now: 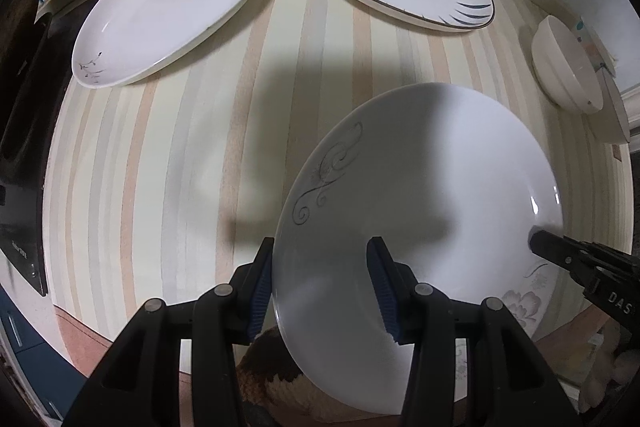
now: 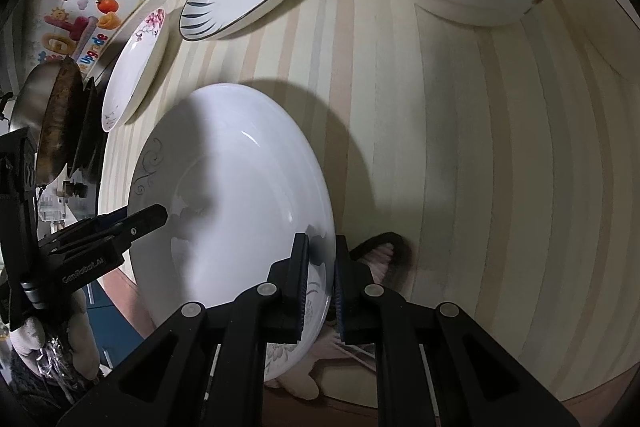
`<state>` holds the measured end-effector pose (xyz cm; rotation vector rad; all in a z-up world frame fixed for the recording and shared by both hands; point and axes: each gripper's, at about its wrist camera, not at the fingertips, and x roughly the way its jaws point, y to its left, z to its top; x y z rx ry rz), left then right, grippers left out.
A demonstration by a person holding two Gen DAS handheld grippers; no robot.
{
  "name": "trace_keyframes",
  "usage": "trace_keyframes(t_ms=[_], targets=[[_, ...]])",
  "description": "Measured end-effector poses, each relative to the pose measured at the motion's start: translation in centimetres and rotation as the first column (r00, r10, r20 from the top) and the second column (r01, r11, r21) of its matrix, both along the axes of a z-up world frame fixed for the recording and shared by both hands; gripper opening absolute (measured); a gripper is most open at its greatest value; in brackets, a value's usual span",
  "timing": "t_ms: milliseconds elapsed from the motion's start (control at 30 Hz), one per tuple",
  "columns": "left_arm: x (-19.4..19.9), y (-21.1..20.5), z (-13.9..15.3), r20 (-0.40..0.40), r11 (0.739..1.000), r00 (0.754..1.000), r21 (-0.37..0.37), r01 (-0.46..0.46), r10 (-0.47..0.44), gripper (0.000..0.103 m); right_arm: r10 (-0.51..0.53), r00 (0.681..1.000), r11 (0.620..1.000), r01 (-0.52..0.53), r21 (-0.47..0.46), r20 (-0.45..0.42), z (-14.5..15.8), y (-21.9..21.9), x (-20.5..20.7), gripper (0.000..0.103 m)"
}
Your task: Organize plates and bowls
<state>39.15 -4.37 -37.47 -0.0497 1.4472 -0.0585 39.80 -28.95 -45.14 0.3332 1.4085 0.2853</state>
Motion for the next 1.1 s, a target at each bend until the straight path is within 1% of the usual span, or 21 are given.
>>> trace_keyframes(t_ms=[133,233,300,367,467,500,567,600,633,700,733,800,833,867,967,1033,1100], targets=[[0.1,-1.5,-0.6,0.006,1.000,1.000,0.014,0.007,-0.007,0.043,0.009,1.000,1.000,-0.009,-0.015,0.009,0.2,0.2,-0.1,0.013],[-0.1,-1.7,-0.5,0.007,1.000,1.000,0.024,0.020,-0.020,0.043,0.006,1.000,1.000,-0.006,-0.016,0.008,0.1,0.2,-0.2,0.013],[0.0,-1.5,-0.1,0.019,0.999,1.000,0.041,0.015,-0.016,0.043,0.007,1.000,1.000,-0.007,-0.015,0.002,0.1,0.3,-0.1,0.013],[-0.2,-0.8,1.1,0.047,0.999,0.999,0.037,-0.009,0.007,0.043,0.001,1.000,1.000,-0.001,-0.010,-0.020,0.3,0.1,0.1,0.013],[-0.4,2.4,4.4,0.122,0.997,0.991,0.045,-0.069,0.063,0.043,-0.026,1.000,0.999,0.025,-0.028,-0.011,2.4,-0.8,0.1,0.013],[-0.2,4.0,5.6,0.149,0.994,0.984,0.039,-0.103,0.096,0.043,-0.041,0.999,0.998,0.041,-0.036,0.001,3.5,-1.2,0.1,0.014],[0.2,7.0,6.8,0.172,0.987,0.973,0.018,-0.159,0.153,0.043,-0.066,0.997,0.997,0.067,-0.032,0.037,6.2,-1.4,0.5,0.014],[0.7,7.9,6.9,0.175,0.982,0.967,0.001,-0.187,0.184,0.043,-0.066,0.996,0.998,0.067,-0.016,0.061,7.8,-1.0,1.0,0.019],[1.7,9.8,6.7,0.171,0.975,0.960,-0.022,-0.221,0.222,0.043,-0.058,0.995,0.998,0.058,-0.006,0.082,9.0,-0.2,1.7,0.023],[2.8,12.3,6.1,0.162,0.962,0.948,-0.050,-0.269,0.273,0.043,-0.030,0.992,1.000,0.029,0.010,0.124,10.5,2.0,3.3,0.046],[3.9,13.7,5.4,0.155,0.952,0.940,-0.066,-0.298,0.305,0.043,-0.005,0.990,1.000,0.001,0.029,0.144,11.1,3.7,4.7,0.048],[5.3,15.5,4.6,0.147,0.940,0.929,-0.078,-0.332,0.340,0.043,0.044,0.984,0.997,-0.055,0.060,0.173,11.3,7.3,7.6,0.048],[6.1,16.5,4.0,0.137,0.934,0.924,-0.086,-0.348,0.357,0.043,0.076,0.978,0.995,-0.088,0.055,0.194,11.1,9.9,9.9,0.048],[6.7,17.0,3.5,0.130,0.929,0.920,-0.093,-0.359,0.369,0.043,0.094,0.975,0.993,-0.105,0.044,0.201,10.8,11.4,11.0,0.048],[8.0,18.6,2.7,0.108,0.915,0.910,-0.114,-0.388,0.400,0.043,0.140,0.971,0.988,-0.149,0.036,0.195,8.9,17.0,16.0,0.048],[8.9,19.5,2.0,0.091,0.909,0.908,-0.123,-0.398,0.410,0.043,0.164,0.969,0.985,-0.172,0.025,0.182,7.5,20.0,19.1,0.048],[9.6,20.0,1.2,0.072,0.906,0.908,-0.135,-0.401,0.412,0.043,0.200,0.963,0.979,-0.202,-0.007,0.179,6.4,22.6,21.6,0.048]])
